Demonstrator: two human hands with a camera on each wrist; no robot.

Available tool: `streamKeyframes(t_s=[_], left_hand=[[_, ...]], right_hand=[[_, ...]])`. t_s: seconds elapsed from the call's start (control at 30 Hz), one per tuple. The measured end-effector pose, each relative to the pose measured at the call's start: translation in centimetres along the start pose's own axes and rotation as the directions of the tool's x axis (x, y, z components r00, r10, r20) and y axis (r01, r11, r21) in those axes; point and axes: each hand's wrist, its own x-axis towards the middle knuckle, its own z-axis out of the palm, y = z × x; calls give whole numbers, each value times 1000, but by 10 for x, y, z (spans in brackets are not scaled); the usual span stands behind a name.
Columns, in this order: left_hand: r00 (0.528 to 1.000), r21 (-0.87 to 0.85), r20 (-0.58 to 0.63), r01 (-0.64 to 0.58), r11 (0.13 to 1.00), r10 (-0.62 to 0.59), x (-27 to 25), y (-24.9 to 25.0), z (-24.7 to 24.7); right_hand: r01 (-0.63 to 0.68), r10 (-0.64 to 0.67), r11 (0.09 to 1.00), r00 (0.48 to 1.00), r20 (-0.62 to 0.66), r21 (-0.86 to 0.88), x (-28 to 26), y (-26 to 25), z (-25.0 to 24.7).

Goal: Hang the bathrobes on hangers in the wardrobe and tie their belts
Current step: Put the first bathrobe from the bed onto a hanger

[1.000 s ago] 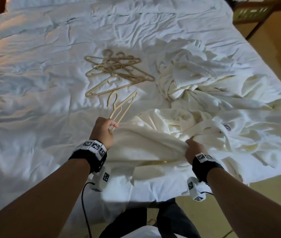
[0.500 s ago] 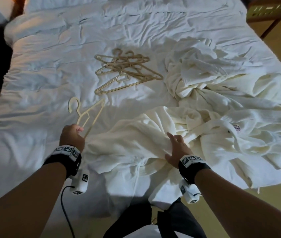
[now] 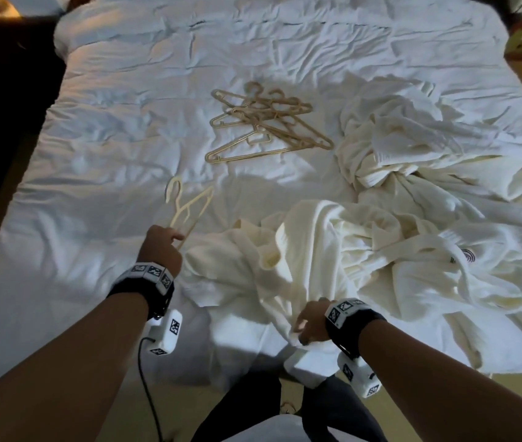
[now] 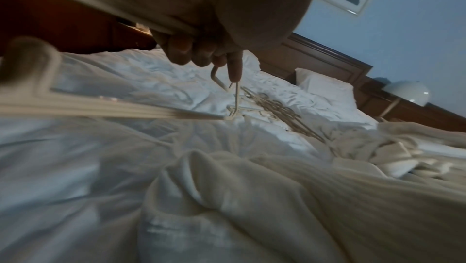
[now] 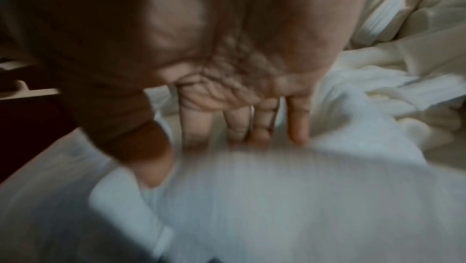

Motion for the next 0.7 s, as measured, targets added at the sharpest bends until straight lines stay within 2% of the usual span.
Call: streamKeyframes(t_s=[0.07,0.1,0.13,0.2,0.23,0.27,0.33,0.43,0.5,0.6,0.7], left_hand=[[1000,-22,20,-21,1000,21,-2,8,8],[999,-25,21,-32,999,33,-3,11,10],[999,-29,17,-46,999,47,-4,13,12],[998,-42,2,-66,997,66,-10,17,12],[997,-48,-9,-80,996,80,-13,18,12],[995,-54,-19,-98,994,97,-16,17,11],[992,-58,-27,-126,990,125,-20,17,9],[989,-54,-41,-148,988,146,-22,15,4],[983,-60,-53,-181,982,178,-20,15,0],[968,-65,-76,-246,967,241,-15,20,-5],[958,-84,-100,-276,957,268,-9,34,-6]], right_hand=[[-9,9,1000,998,-68,-1,8,0,-5],[11,-8,1000,985,-174,14,12,-1,-11],[42,-24,998,948,-317,51,17,-3,-15],[127,-13,980,816,-578,156,27,-9,-26],[172,-18,970,761,-649,174,34,-12,-31],[194,-31,966,739,-673,168,42,-16,-37],[199,-83,974,763,-641,110,56,-24,-45],[173,-173,984,843,-509,-47,70,-31,-47],[132,-150,989,859,-489,-72,70,-27,-42],[79,-4,989,861,-509,125,62,-2,-25],[-12,134,960,898,-419,280,44,41,-2]])
